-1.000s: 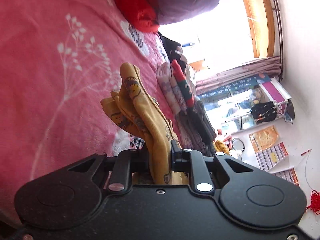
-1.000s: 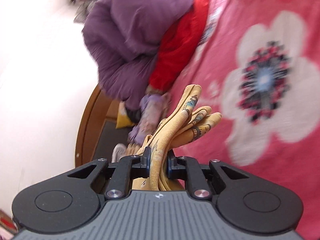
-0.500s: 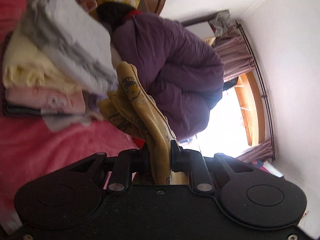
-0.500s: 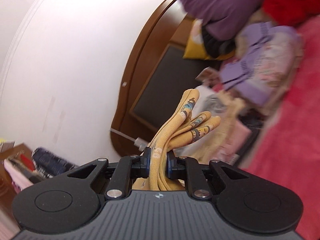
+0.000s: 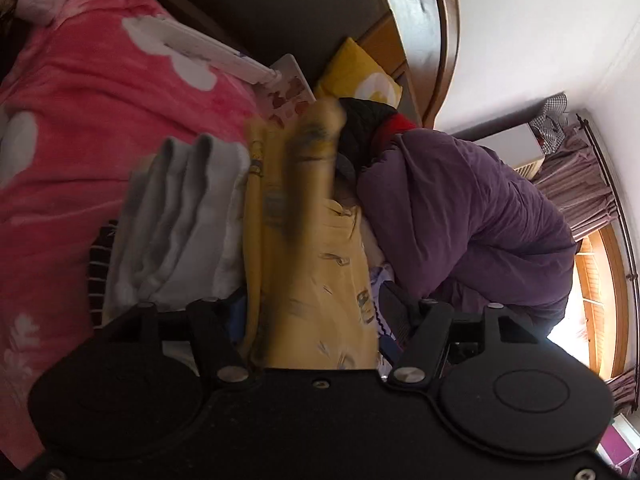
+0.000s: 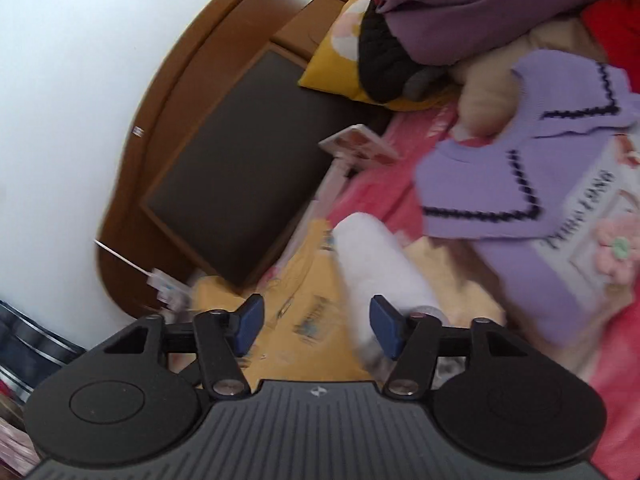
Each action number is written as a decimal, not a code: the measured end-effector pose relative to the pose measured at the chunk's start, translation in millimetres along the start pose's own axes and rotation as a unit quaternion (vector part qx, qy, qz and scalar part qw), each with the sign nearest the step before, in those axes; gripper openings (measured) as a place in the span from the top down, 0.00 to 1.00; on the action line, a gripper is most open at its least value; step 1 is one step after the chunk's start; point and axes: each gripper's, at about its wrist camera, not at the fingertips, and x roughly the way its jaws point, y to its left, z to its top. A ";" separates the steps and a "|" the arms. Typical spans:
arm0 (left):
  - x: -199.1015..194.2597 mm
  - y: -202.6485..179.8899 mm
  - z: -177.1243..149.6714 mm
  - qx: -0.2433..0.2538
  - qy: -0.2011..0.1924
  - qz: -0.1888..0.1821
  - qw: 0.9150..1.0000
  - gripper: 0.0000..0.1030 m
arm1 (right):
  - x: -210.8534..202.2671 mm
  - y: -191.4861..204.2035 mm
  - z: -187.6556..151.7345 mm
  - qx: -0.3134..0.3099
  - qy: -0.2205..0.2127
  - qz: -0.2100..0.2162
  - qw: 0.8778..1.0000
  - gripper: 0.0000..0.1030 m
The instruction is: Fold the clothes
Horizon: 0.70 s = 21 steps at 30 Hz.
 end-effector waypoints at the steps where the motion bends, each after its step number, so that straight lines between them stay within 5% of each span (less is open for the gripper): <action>1: -9.8 4.2 -3.7 0.004 -0.011 -0.015 1.000 0.37 | -7.4 -3.7 -7.8 -0.002 -0.009 0.005 1.000 0.47; 7: -59.2 5.4 -31.4 0.046 -0.026 -0.007 0.999 0.31 | -58.9 -3.0 -42.1 -0.033 -0.046 -0.018 0.998 0.34; 12: -74.1 -14.4 -70.8 0.130 0.016 0.003 0.991 0.21 | -117.4 15.0 -65.6 -0.066 -0.058 -0.087 0.992 0.06; 18: -55.8 -56.0 -145.7 0.210 0.109 -0.017 0.971 0.06 | -222.9 23.9 -106.1 -0.094 -0.092 -0.249 0.959 0.01; 21: -47.9 -93.0 -192.5 0.266 0.149 -0.024 0.952 0.00 | -279.4 21.3 -131.1 -0.092 -0.115 -0.329 0.933 0.00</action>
